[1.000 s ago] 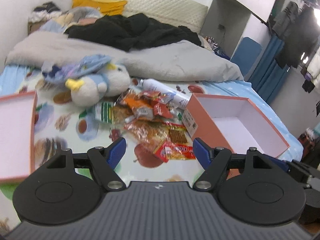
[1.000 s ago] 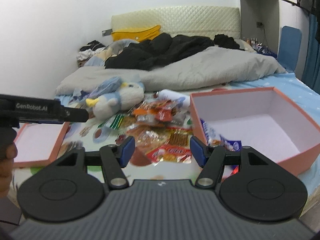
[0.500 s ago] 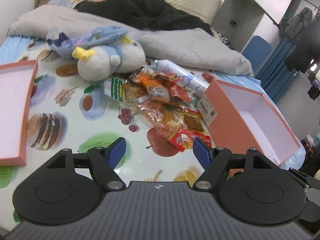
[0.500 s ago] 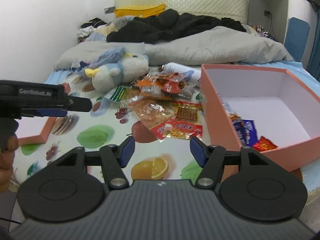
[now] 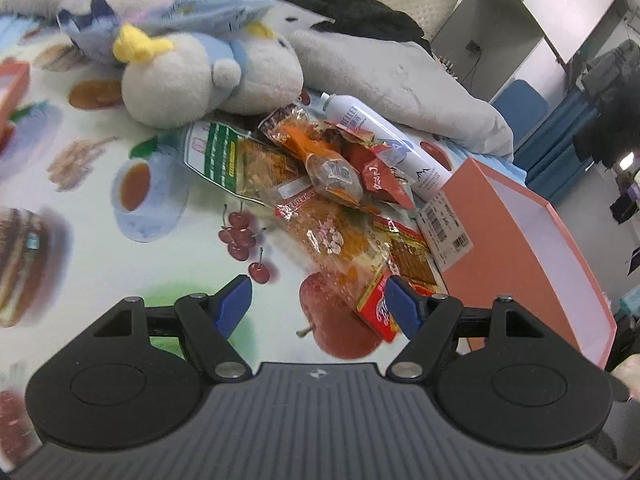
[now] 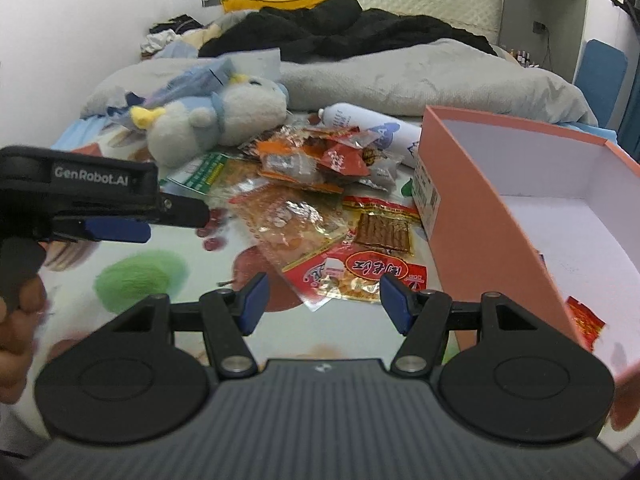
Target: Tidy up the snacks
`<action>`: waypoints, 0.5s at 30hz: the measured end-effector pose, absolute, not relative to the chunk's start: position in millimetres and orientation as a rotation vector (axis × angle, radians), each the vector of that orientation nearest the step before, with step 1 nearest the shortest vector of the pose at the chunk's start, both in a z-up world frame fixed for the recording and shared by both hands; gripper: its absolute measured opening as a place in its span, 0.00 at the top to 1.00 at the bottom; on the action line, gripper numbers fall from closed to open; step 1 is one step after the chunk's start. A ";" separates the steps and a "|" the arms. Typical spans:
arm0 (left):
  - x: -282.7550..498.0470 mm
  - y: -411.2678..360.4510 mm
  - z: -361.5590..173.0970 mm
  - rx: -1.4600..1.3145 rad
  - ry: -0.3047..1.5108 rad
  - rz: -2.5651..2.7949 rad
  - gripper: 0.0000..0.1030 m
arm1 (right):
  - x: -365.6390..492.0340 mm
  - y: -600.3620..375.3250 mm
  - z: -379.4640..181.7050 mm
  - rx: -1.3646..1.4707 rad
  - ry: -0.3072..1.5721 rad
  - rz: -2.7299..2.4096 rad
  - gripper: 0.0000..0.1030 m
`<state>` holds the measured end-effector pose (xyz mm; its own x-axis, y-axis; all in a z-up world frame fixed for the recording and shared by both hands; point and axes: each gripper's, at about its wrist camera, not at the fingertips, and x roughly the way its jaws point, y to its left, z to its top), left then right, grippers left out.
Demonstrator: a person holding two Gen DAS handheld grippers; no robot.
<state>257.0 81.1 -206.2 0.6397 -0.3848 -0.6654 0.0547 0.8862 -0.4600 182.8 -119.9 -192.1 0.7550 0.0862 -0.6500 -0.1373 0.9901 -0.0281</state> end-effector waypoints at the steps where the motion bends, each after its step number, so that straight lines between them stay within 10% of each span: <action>1: 262.1 81.5 -212.2 -0.440 0.845 -0.268 0.25 | 187.1 -119.5 -196.6 -0.084 0.706 0.113 0.39; 15: 311.8 79.5 -259.7 -0.577 0.868 -0.335 0.26 | 248.1 -119.4 -227.1 -0.060 0.716 -0.014 0.39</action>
<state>311.8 79.5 -259.7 0.6090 -0.4984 -0.6171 0.0457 0.7987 -0.6000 248.1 -119.4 -227.1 0.7544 -0.0335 -0.6555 -0.0075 0.9982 -0.0596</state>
